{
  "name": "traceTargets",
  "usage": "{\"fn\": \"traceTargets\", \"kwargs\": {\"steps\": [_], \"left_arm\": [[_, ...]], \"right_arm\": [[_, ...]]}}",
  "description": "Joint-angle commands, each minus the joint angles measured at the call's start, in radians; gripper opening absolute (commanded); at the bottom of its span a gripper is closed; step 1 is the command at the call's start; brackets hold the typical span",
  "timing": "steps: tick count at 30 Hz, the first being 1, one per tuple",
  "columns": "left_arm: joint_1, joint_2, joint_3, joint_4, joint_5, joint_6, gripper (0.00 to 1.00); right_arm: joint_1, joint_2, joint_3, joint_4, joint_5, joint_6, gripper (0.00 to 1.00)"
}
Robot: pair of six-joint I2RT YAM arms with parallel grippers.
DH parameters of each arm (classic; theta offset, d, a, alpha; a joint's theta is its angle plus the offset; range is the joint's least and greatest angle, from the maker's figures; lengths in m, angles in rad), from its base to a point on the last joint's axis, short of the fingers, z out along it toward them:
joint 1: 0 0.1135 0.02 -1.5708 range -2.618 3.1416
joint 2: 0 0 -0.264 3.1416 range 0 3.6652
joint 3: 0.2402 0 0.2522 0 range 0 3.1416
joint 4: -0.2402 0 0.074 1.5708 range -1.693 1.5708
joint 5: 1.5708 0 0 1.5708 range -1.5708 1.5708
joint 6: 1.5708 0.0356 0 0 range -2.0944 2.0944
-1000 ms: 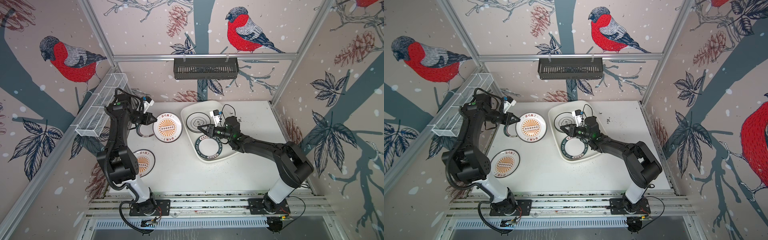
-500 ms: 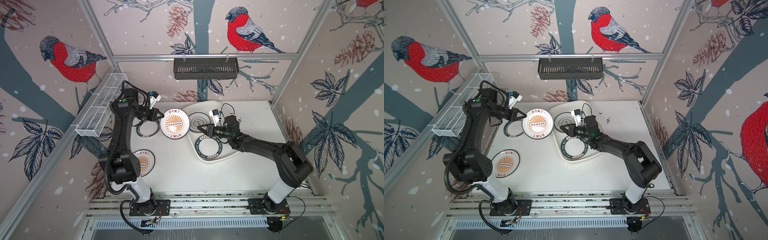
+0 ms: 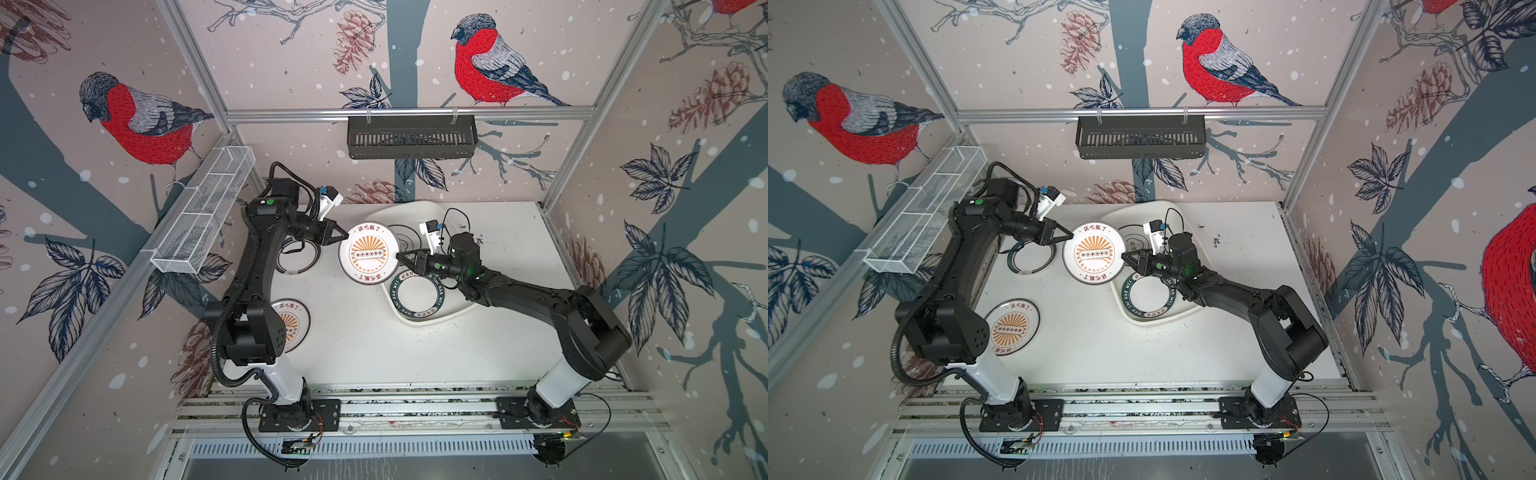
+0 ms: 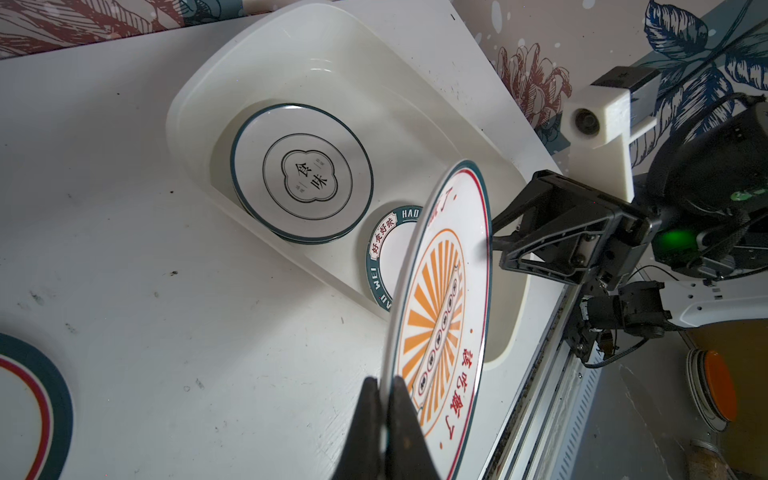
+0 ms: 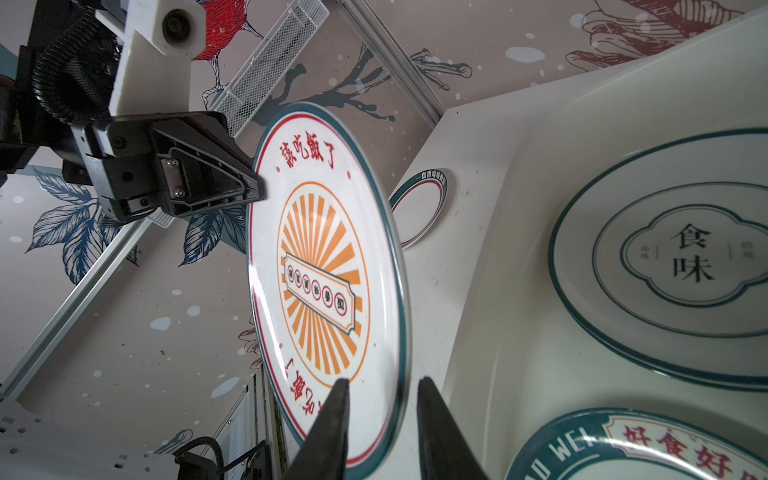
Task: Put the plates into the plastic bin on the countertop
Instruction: 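Close the right gripper on the sunburst plate's upper rim beside the left gripper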
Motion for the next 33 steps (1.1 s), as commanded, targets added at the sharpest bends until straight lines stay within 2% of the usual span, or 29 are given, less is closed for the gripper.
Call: {"fn": "traceTargets", "kwargs": {"steps": [1, 7, 14, 20, 27, 33], "left_arm": [[-0.010, -0.011, -0.001, 0.029, 0.045, -0.016, 0.00], [-0.014, -0.012, -0.001, 0.032, 0.052, -0.027, 0.00], [-0.028, -0.010, -0.005, 0.020, 0.097, -0.006, 0.00], [-0.039, -0.011, -0.008, 0.019, 0.112, 0.000, 0.00], [-0.049, -0.002, -0.040, 0.019, 0.113, 0.011, 0.00], [-0.057, -0.008, -0.065, 0.043, 0.123, -0.003, 0.00]], "right_arm": [[0.001, -0.013, -0.011, 0.043, 0.006, 0.000, 0.30], [-0.008, -0.068, -0.040, 0.029, 0.027, -0.016, 0.30], [-0.024, -0.042, -0.047, 0.105, -0.069, 0.025, 0.29], [-0.029, -0.031, -0.065, 0.163, -0.093, 0.053, 0.28], [-0.043, -0.033, -0.099, 0.258, -0.127, 0.109, 0.18], [-0.047, -0.035, -0.103, 0.264, -0.131, 0.116, 0.09]]}}
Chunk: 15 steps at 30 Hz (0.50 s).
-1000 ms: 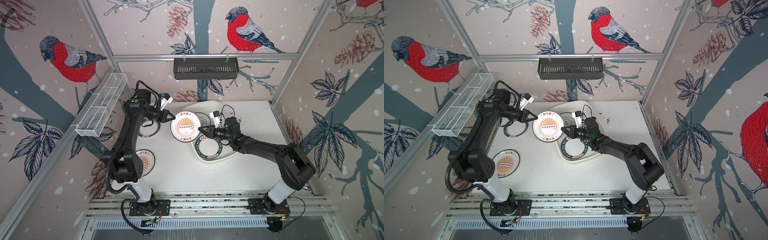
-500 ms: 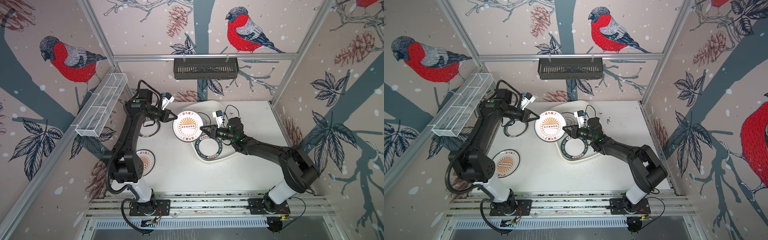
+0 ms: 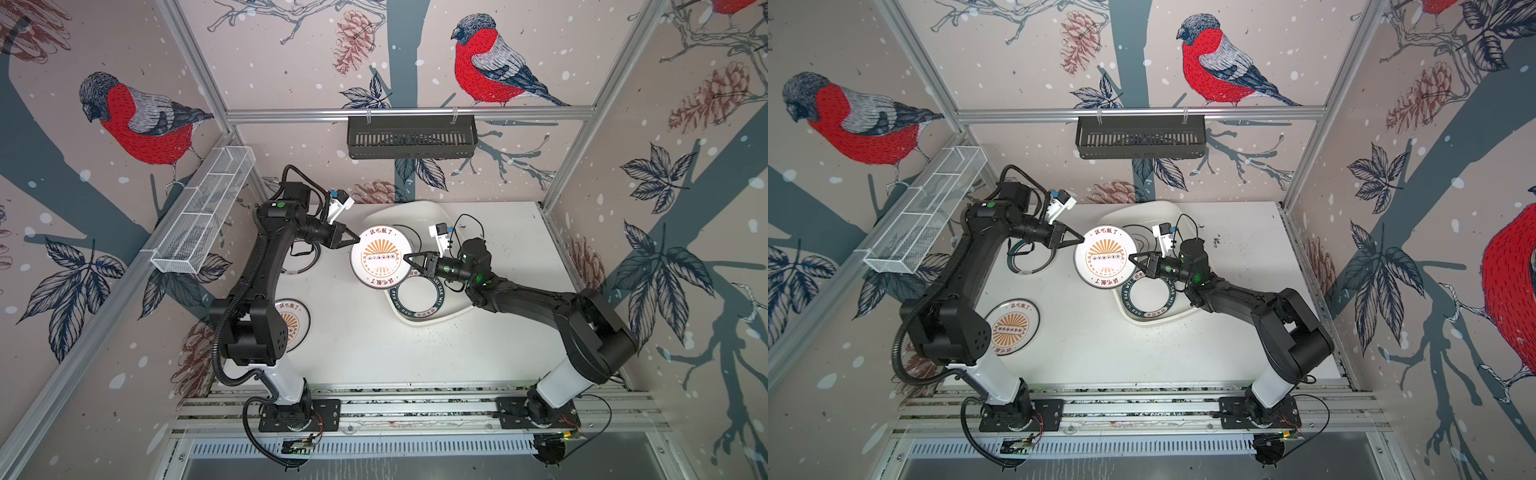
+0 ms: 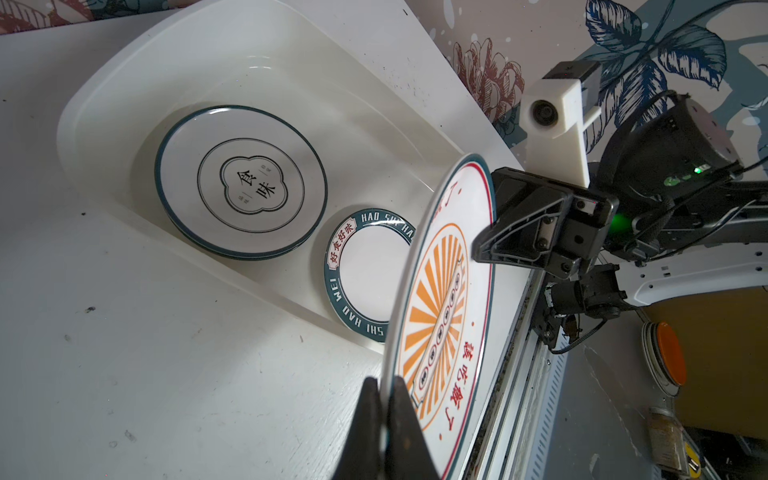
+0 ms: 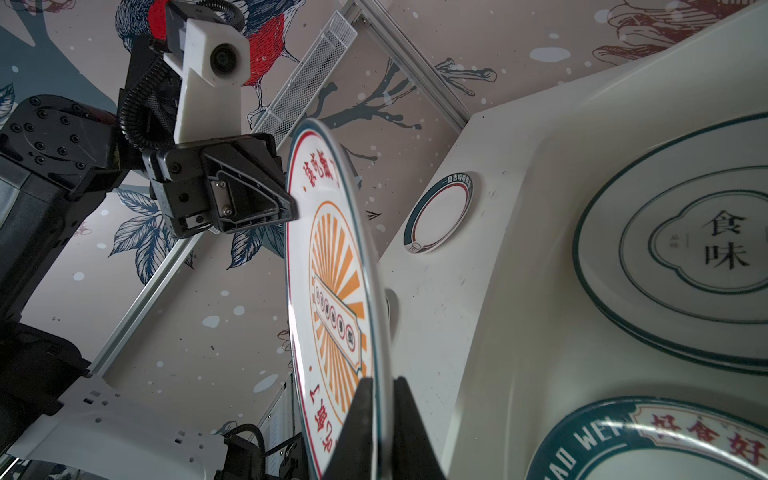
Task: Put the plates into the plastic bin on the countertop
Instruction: 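Open the left gripper while the right gripper carries the plate into the bin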
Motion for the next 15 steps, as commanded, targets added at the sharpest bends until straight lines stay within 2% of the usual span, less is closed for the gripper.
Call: {"fn": "traceTargets", "kwargs": {"steps": [1, 4, 7, 15], "left_arm": [[-0.005, -0.010, -0.018, 0.028, 0.039, -0.019, 0.00], [-0.010, -0.017, -0.031, 0.046, 0.035, -0.029, 0.00], [-0.012, -0.021, -0.039, 0.056, 0.033, -0.035, 0.11], [-0.013, -0.020, -0.050, 0.090, 0.033, -0.069, 0.24]], "right_arm": [[0.003, -0.005, 0.000, 0.084, -0.035, -0.001, 0.08], [0.000, -0.007, -0.004, 0.087, -0.037, 0.001, 0.06], [-0.003, -0.008, -0.004, 0.090, -0.041, 0.004, 0.05], [-0.016, -0.010, -0.002, 0.094, -0.056, 0.013, 0.03]]}}
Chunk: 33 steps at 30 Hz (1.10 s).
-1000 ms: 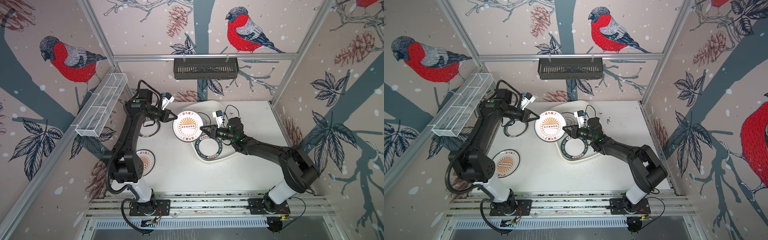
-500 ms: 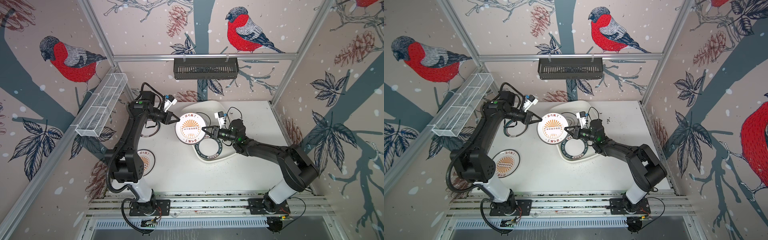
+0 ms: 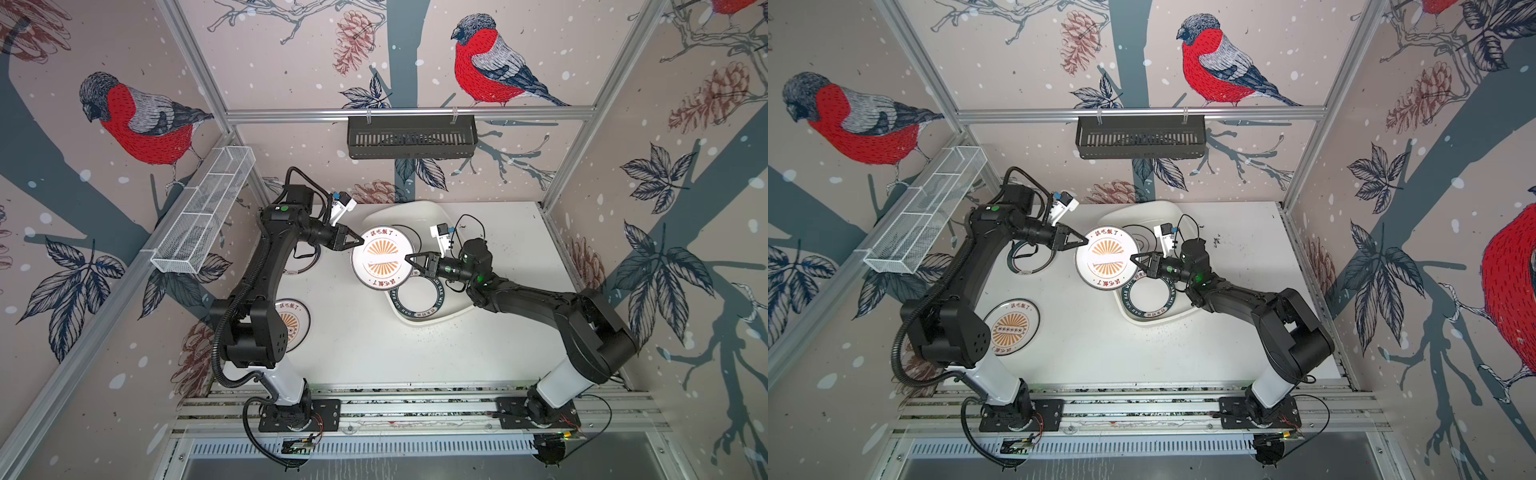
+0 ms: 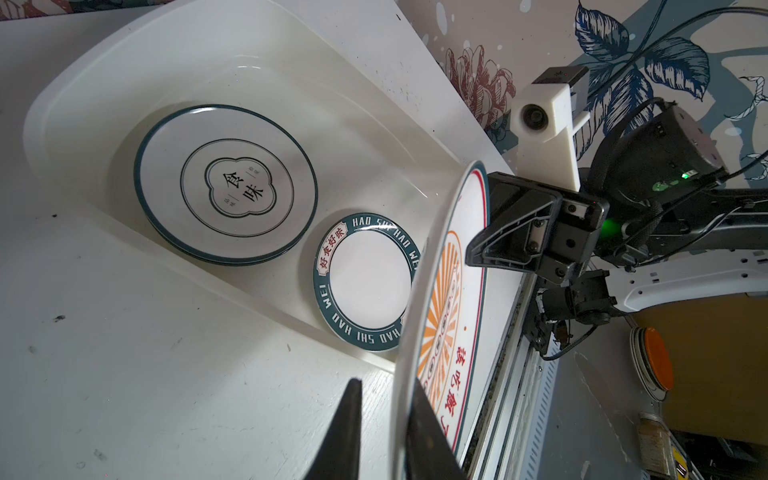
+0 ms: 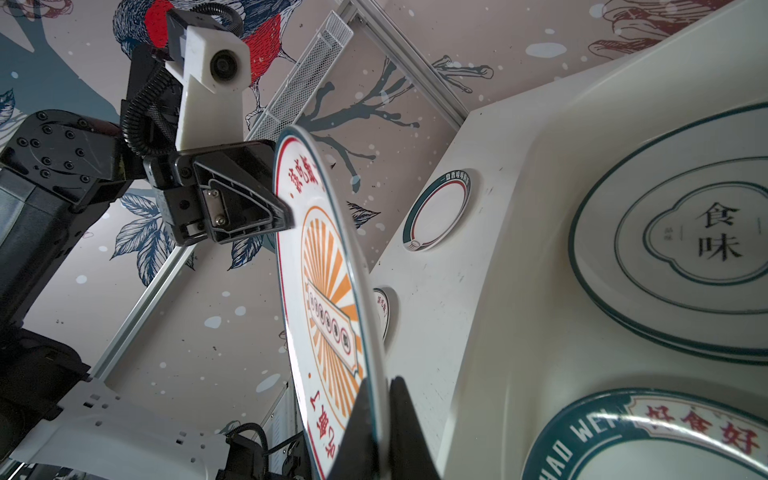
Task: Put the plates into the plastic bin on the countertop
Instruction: 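Open the left gripper while the right gripper carries the plate into the bin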
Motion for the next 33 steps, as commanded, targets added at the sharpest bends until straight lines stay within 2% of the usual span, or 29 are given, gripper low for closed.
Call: {"fn": "traceTargets", "kwargs": {"steps": [1, 6, 8, 10, 14, 21, 27, 30, 33], "left_arm": [[-0.003, -0.006, 0.000, 0.030, 0.019, -0.015, 0.28], [-0.003, -0.018, -0.002, 0.060, -0.006, -0.037, 0.51], [-0.003, -0.028, 0.000, 0.078, -0.033, -0.052, 0.55], [-0.003, -0.039, -0.001, 0.100, -0.071, -0.070, 0.57], [-0.001, -0.064, 0.008, 0.118, -0.117, -0.082, 0.58], [-0.002, -0.072, 0.017, 0.122, -0.118, -0.090, 0.58], [-0.003, -0.083, 0.009, 0.130, -0.106, -0.082, 0.58], [-0.002, -0.115, -0.022, 0.170, -0.112, -0.092, 0.64], [-0.003, -0.135, -0.044, 0.187, -0.117, -0.091, 0.65]], "right_arm": [[-0.006, -0.009, 0.004, 0.087, -0.037, 0.008, 0.04], [-0.031, -0.012, 0.002, 0.080, -0.048, 0.010, 0.03], [-0.051, -0.014, -0.001, 0.066, -0.059, 0.005, 0.03], [-0.077, -0.024, -0.005, 0.032, -0.071, -0.011, 0.03], [-0.143, -0.061, 0.012, -0.150, -0.080, -0.103, 0.03], [-0.253, -0.108, 0.072, -0.537, -0.046, -0.303, 0.03], [-0.272, -0.085, 0.104, -0.737, -0.020, -0.401, 0.03], [-0.273, -0.073, 0.121, -0.822, 0.041, -0.436, 0.03], [-0.273, -0.053, 0.140, -0.888, 0.057, -0.472, 0.03]]}}
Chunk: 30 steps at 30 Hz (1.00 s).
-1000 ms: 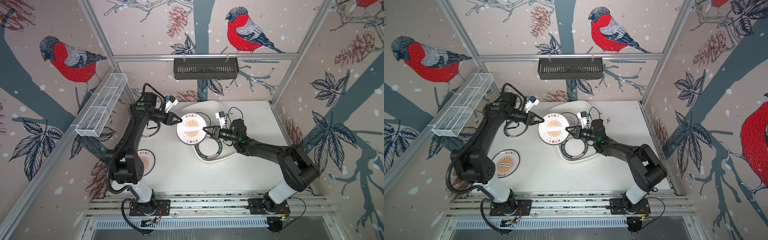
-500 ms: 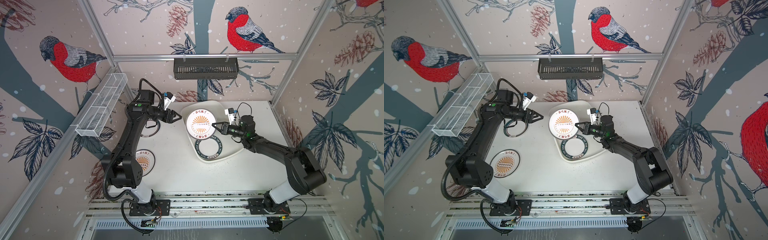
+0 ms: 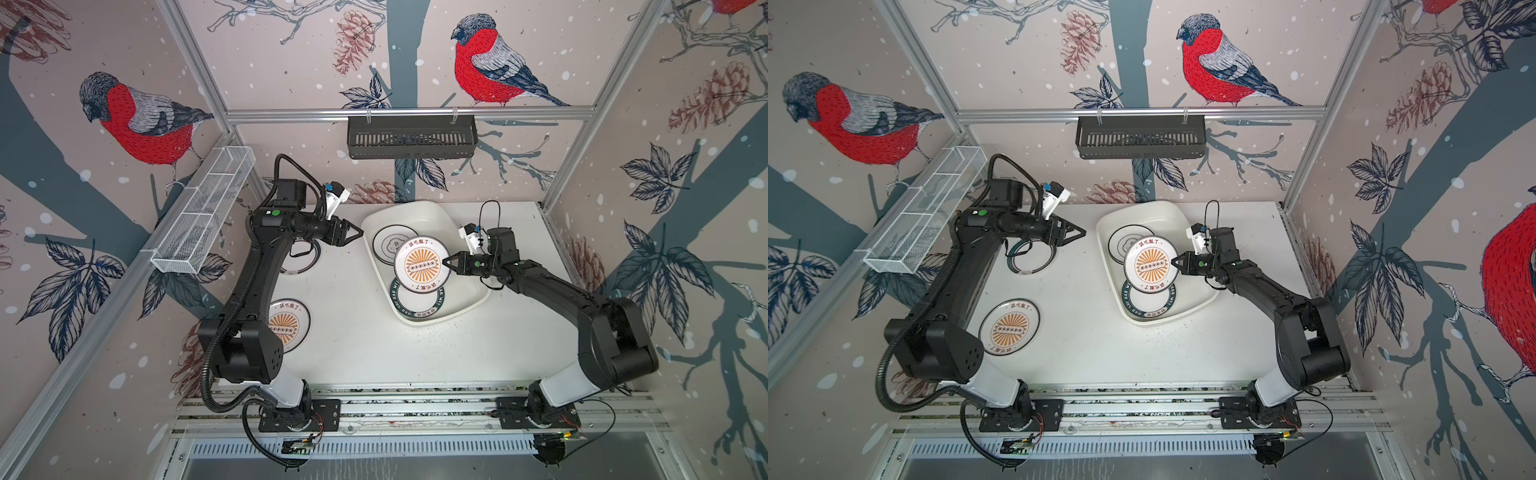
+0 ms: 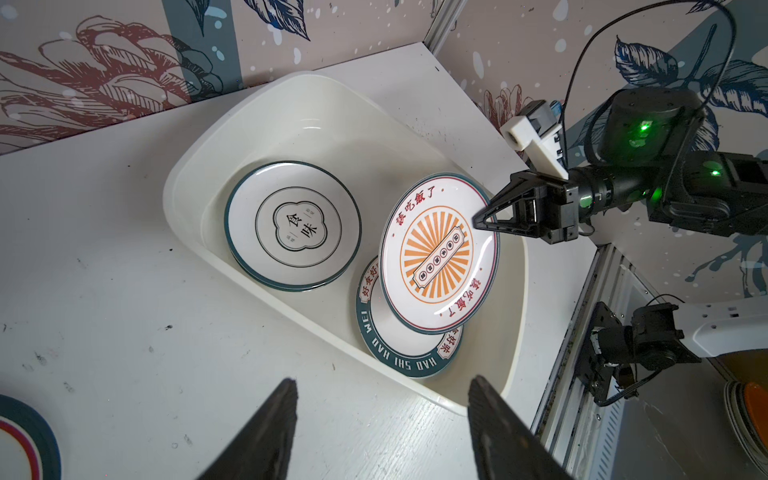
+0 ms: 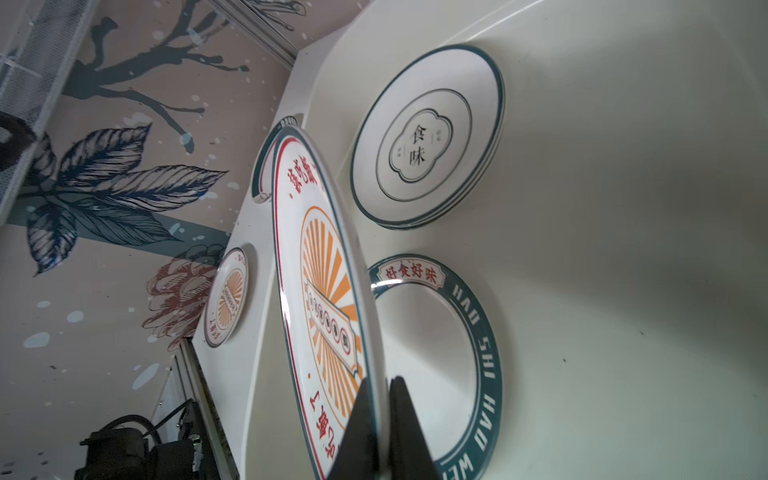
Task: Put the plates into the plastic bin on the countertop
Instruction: 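Open the left gripper while the right gripper carries the plate into the bin, then lower the sunburst plate onto the green-rimmed plate in the bin with the right gripper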
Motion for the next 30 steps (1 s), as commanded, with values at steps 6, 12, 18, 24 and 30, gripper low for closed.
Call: {"fn": "traceTargets", "kwargs": {"steps": [6, 12, 18, 24, 30], "left_arm": [[-0.003, -0.015, -0.019, 0.035, 0.003, 0.010, 0.65], [-0.003, -0.019, -0.019, 0.026, 0.009, 0.018, 0.65], [-0.003, -0.023, -0.044, 0.048, 0.033, 0.002, 0.65], [-0.003, -0.017, -0.036, 0.044, 0.037, 0.000, 0.65], [-0.003, -0.020, -0.041, 0.042, 0.042, 0.003, 0.65]], "right_arm": [[0.001, 0.059, 0.062, -0.159, 0.037, -0.101, 0.03], [0.003, 0.129, 0.115, -0.234, 0.018, -0.138, 0.04], [-0.004, 0.177, 0.152, -0.278, -0.026, -0.168, 0.04], [-0.006, 0.216, 0.175, -0.304, -0.047, -0.179, 0.06], [-0.012, 0.237, 0.186, -0.310, -0.062, -0.180, 0.08]]}}
